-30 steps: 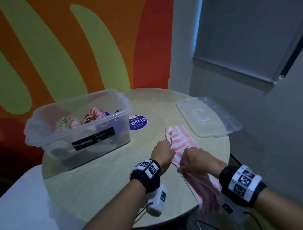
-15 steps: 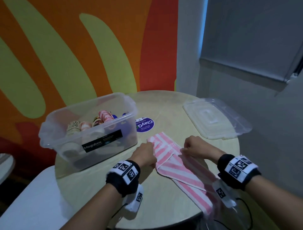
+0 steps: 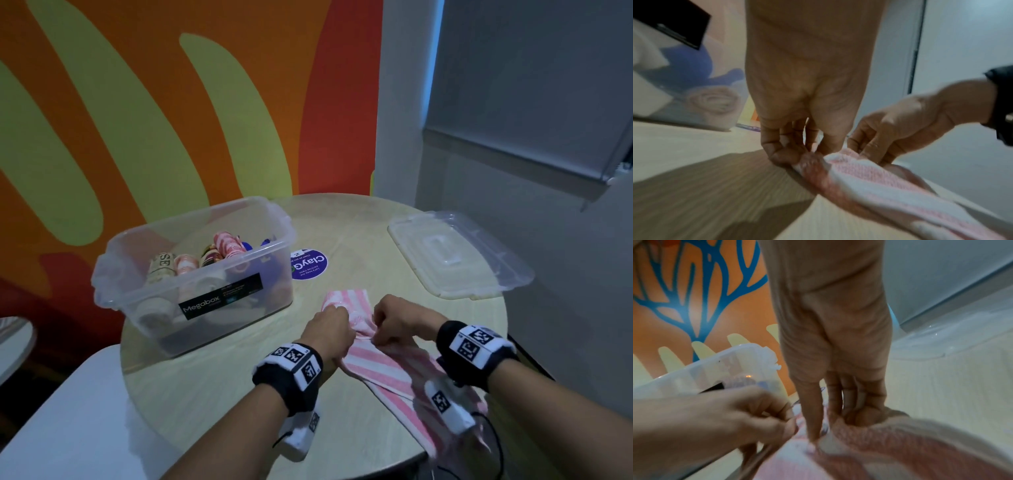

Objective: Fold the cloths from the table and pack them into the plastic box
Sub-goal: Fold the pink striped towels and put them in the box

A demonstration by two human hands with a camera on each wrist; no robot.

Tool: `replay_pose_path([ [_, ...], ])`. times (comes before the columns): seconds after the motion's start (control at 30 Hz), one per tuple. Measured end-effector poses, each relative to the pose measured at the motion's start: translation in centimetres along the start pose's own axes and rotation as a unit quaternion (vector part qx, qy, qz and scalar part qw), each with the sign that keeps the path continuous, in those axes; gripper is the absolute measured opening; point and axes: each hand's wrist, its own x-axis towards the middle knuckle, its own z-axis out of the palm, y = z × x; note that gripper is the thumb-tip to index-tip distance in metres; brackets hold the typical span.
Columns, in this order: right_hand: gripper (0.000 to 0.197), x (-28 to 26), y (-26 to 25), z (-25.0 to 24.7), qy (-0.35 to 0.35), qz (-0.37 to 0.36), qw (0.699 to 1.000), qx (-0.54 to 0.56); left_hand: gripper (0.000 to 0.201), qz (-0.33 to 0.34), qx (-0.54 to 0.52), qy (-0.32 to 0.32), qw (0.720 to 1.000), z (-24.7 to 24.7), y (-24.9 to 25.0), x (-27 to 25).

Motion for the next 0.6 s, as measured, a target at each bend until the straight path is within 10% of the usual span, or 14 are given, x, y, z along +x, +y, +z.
replay_pose_path([
  [0.23, 0.028, 3.6, -1.9, -0.7, 0.101, 0.002, 0.991, 0.084, 0.058, 0.028, 0.031, -0.046, 0.998, 0.4, -0.4, -1.5],
  [0.47, 0.009, 5.3, -4.3, 1.9, 0.078, -0.060, 0.995, 0.019, 0.032, 0.045, 0.052, -0.039, 0.997, 0.2, 0.2, -3.4],
  [0.6, 0.026, 4.1, -2.2, 0.5, 0.071, -0.043, 0.992, 0.096, 0.024, 0.033, -0.131, -0.054, 0.989, -2.4, -2.0, -3.6],
])
